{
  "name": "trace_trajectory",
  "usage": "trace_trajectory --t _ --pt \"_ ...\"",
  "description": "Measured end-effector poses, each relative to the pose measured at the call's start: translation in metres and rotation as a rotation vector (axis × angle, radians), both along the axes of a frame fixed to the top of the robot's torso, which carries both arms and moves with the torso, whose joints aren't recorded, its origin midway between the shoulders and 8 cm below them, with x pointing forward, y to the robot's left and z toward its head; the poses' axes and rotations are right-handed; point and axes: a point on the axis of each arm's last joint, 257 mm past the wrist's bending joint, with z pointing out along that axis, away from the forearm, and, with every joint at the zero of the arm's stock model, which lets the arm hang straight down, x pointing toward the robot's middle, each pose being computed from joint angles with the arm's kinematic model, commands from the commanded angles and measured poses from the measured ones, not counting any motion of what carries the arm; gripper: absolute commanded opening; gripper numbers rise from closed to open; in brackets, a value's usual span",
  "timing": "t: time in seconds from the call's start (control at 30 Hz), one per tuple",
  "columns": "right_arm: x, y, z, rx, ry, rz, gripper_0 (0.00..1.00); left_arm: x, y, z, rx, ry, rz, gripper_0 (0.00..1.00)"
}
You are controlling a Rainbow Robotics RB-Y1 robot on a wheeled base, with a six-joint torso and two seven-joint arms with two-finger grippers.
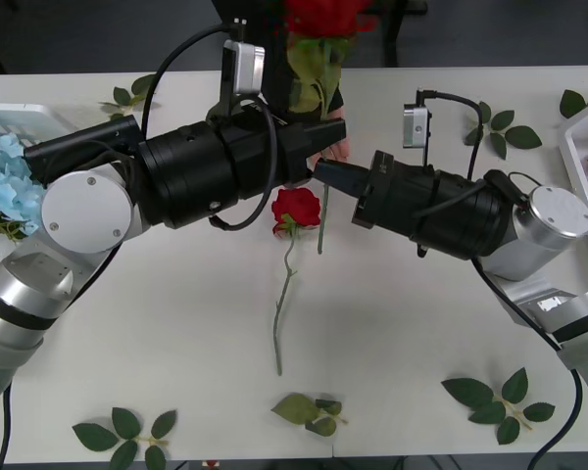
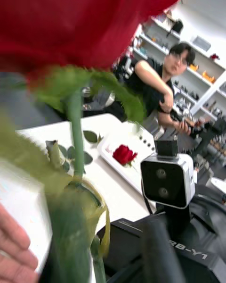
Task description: Place the red flowers into the right box and the blue flowers into the left box. If a person shows an open palm, hand one flower to the person first, then continue sorting.
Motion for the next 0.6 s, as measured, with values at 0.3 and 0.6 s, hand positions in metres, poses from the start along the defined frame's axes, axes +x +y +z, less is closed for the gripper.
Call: trace_trajectory --t 0.3,0.6 --pt "0.045 -0.056 0.004 -0.156 -0.098 -0.163 0.0 -0.003 -0.005 -0.001 -0.02 0.006 -0.002 1.0" --pt "0.107 -0.077 0.039 -0.226 -0.115 -0.364 0.0 -0.004 -0.006 0.0 -0.03 0.015 -0.008 1.0"
